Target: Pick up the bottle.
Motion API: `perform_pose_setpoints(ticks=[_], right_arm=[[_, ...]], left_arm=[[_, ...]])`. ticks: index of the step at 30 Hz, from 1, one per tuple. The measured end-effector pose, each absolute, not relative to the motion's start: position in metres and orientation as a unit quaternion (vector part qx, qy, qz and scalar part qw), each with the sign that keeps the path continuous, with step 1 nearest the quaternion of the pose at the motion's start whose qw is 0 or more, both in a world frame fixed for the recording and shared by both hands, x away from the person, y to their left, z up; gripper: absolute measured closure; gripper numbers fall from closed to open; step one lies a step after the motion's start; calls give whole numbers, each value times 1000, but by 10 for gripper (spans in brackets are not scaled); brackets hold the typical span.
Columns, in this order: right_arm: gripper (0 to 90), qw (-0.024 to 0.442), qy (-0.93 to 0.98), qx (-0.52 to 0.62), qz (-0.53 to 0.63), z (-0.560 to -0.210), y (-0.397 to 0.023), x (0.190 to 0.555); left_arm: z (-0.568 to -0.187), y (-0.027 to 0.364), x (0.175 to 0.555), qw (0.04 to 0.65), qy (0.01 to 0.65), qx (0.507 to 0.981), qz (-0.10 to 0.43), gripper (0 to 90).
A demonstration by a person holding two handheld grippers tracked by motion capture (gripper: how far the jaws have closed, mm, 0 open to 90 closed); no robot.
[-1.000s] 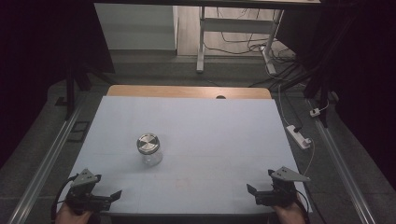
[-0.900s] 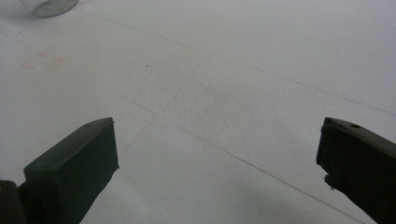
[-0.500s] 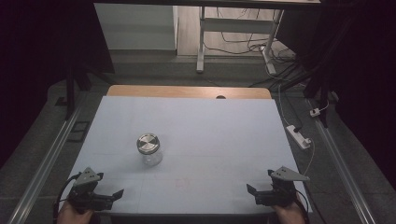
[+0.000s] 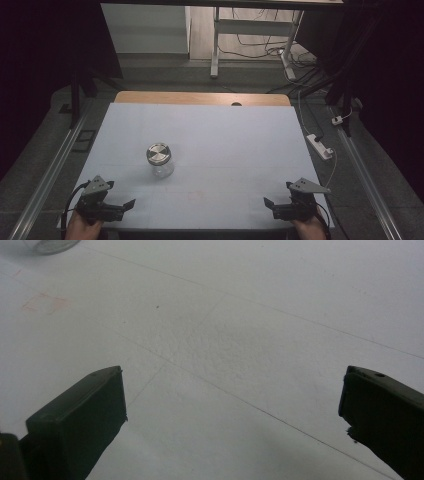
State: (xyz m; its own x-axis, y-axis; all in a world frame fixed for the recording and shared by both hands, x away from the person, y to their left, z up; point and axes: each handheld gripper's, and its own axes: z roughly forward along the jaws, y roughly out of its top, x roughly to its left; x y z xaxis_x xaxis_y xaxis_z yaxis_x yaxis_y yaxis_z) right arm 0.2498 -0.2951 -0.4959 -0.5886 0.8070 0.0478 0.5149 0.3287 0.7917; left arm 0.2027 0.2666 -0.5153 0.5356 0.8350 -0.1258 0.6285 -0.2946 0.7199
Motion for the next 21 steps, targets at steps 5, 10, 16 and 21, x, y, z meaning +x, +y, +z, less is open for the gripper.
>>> perform_pose_setpoints(ticks=[5,10,16,21], right_arm=[[0,179,794,417,404,-496,-295,250],[0,178,795,416,404,-496,-295,250],[0,178,795,416,404,-496,-295,250],[0,176,796,415,403,-496,-295,251]], left_arm=[[-514,265,208,377,458,793,138,0],[-511,262,213,384,447,796,141,0],[-512,260,221,392,433,799,142,0],[-513,256,230,399,416,804,145,0]])
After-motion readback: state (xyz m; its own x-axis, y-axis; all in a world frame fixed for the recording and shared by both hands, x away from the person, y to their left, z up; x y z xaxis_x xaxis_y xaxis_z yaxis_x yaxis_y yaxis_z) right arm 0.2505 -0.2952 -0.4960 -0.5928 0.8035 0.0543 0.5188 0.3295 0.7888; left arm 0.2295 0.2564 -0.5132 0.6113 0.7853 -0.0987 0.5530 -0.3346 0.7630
